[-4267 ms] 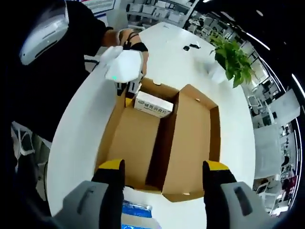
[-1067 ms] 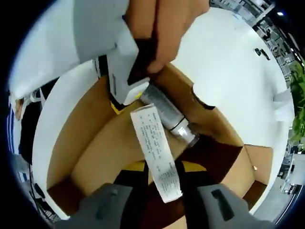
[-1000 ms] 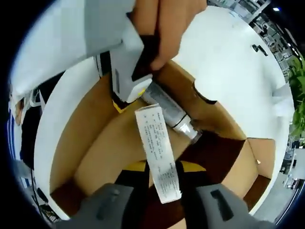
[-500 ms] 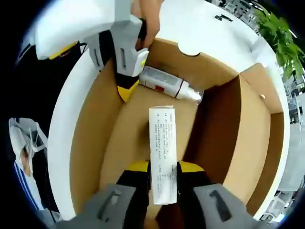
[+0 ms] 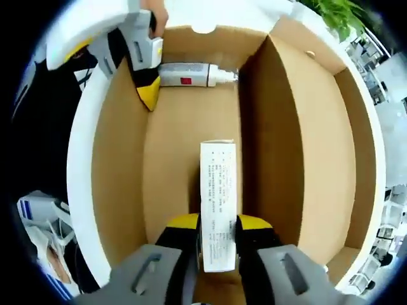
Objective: Operate the shoe box by opening the lid, removing the specified soft item, and placing it in the target area until the item is outside and the box remains undamaged.
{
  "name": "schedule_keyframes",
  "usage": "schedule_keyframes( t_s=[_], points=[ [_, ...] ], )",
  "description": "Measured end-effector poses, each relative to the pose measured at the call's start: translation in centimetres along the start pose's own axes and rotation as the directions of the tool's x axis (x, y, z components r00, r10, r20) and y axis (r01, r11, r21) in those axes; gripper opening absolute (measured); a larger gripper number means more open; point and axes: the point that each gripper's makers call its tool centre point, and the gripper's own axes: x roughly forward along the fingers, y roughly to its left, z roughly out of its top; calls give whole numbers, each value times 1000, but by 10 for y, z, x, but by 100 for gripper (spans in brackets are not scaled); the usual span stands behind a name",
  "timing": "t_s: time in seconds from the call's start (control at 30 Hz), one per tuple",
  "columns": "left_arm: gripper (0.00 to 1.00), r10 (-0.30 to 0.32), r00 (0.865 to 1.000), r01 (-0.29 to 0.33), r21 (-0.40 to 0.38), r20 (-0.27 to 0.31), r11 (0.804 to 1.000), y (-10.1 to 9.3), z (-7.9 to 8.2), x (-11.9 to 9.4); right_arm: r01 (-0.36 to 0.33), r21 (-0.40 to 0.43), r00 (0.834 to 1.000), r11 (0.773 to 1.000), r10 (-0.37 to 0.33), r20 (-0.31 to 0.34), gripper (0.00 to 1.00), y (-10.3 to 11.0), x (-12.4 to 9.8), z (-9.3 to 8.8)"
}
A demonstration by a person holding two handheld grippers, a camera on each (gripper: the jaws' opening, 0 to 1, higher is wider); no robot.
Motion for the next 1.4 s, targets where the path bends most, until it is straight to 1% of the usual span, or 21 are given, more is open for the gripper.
schedule_keyframes(
  t_s=[0.13,0.23,0.3,0.4,0.5,0.57,0.63,0.67,0.77,0.87,0.97,1.03,1.1,1.13,1.17,1.3,1.4],
  points=[
    [3,-1,1000,1,-1,1,1000,0,0,0,6,-3,1000,1000,-6,-1,20,2,0,-2],
    [3,-2,1000,2,-1,1,1000,0,0,0,8,10,1000,1000,-8,-4,20,3,-1,-3],
    [3,-4,1000,4,-2,3,1000,0,1,0,-2,-8,1000,1000,2,-12,21,5,-1,-4],
    [3,-5,1000,5,-3,4,1000,2,1,0,0,-19,1000,1000,0,-6,27,5,0,-1],
    [3,-7,1000,7,-4,6,1000,3,2,1,8,-30,1000,1000,-8,5,29,3,6,6],
    [3,-7,1000,7,-6,6,1000,3,2,1,9,-39,1000,999,-9,4,27,7,8,9],
    [3,-7,1000,7,-6,7,1000,4,2,1,3,-46,1000,999,-3,2,22,11,11,11],
    [3,-8,1000,8,-7,7,1000,4,3,1,-1,-49,1000,999,1,-2,22,12,12,12],
    [3,-8,1000,8,-9,10,1000,5,3,1,-4,-52,1000,999,3,-13,21,11,13,11],
    [3,-12,1000,12,-9,15,1000,6,3,1,0,-42,1000,999,-1,-4,21,11,13,13],
    [3,-18,999,18,-16,27,1000,7,3,1,15,-37,1000,999,-14,12,21,14,12,14],
    [3,-22,999,22,-11,30,1000,6,3,1,17,-28,1000,999,-17,11,21,17,11,11],
    [3,-28,999,29,-12,33,1000,7,3,1,44,-2,999,999,-44,-7,21,14,10,5],
    [3,-30,999,30,-12,34,999,7,3,1,56,22,998,998,-56,-7,21,14,10,2],
    [3,-29,999,30,-11,35,999,6,3,1,59,27,998,998,-59,-4,21,14,9,1],
    [3,-23,999,23,-10,30,1000,6,3,1,82,33,997,996,-83,10,21,16,8,1],
    [3,-26,999,26,-12,31,1000,6,3,1,107,19,994,994,-107,12,21,19,5,2]
  ],
)
